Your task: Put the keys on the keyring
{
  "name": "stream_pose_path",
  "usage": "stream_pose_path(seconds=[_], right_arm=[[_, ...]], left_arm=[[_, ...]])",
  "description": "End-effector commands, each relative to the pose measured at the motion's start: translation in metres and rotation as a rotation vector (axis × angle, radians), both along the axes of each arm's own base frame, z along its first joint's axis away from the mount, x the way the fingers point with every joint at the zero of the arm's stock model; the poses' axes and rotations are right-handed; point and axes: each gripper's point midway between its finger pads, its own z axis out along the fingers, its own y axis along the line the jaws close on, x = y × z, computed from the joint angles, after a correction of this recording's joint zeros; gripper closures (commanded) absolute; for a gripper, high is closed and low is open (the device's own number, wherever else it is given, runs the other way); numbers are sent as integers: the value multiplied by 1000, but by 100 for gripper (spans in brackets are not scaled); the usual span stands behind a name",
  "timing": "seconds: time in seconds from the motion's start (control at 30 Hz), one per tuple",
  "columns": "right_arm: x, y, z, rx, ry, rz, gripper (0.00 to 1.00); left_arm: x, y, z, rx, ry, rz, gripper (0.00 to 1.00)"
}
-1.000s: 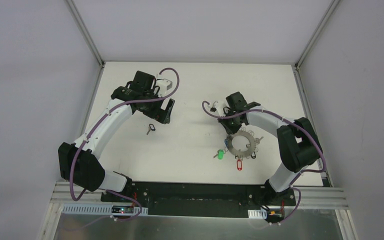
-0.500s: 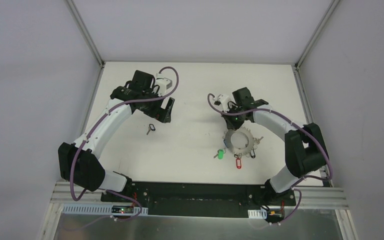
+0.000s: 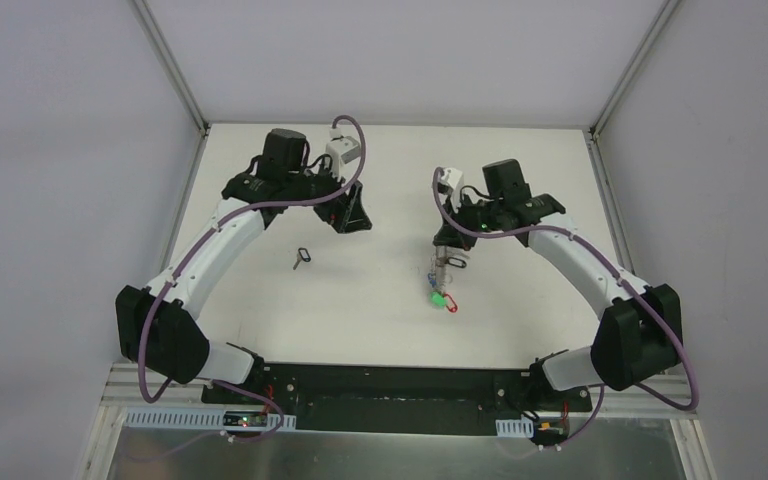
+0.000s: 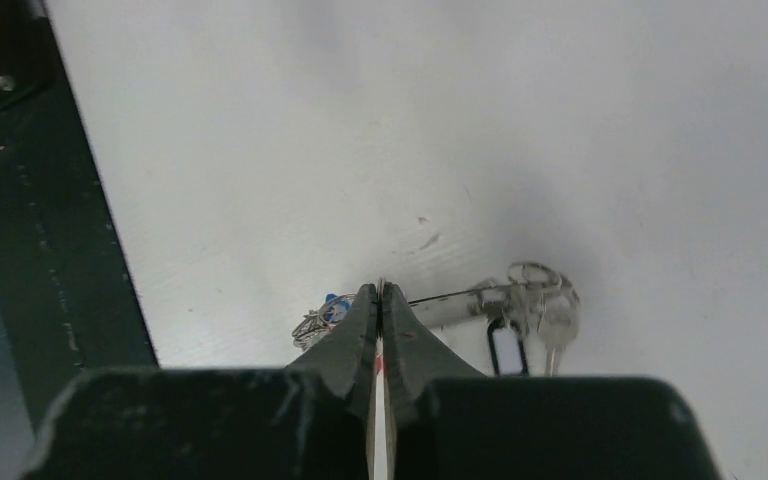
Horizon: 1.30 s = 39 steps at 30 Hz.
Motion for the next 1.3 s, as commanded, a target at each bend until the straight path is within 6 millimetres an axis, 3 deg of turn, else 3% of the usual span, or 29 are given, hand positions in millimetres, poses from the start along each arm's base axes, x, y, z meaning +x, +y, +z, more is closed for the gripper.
stream_pose_path(seconds=[0.0, 0.13, 0.2, 0.3, 0.63, 0.9, 1.27], right_arm=[[-21, 31, 65, 221, -15, 180, 100], [-31, 39, 92, 302, 15, 222, 100], [-35, 41, 99, 330, 33, 233, 100], [-39, 44, 104, 363, 59, 242, 100], [-46, 45, 111, 453, 133, 254, 100], [-40, 40, 119, 522, 169, 213, 100], [-39, 38, 121, 562, 210, 203, 100]], left_arm=[[-12, -53, 47, -193, -145, -222, 17], [-29, -83, 48, -236, -134, -342, 32], [-36, -93, 49, -268, -113, -379, 42], [-44, -101, 50, -284, -112, -420, 48], [-57, -112, 48, -278, -160, -475, 51], [-65, -117, 47, -310, -136, -497, 60], [-54, -127, 44, -325, -125, -461, 57]])
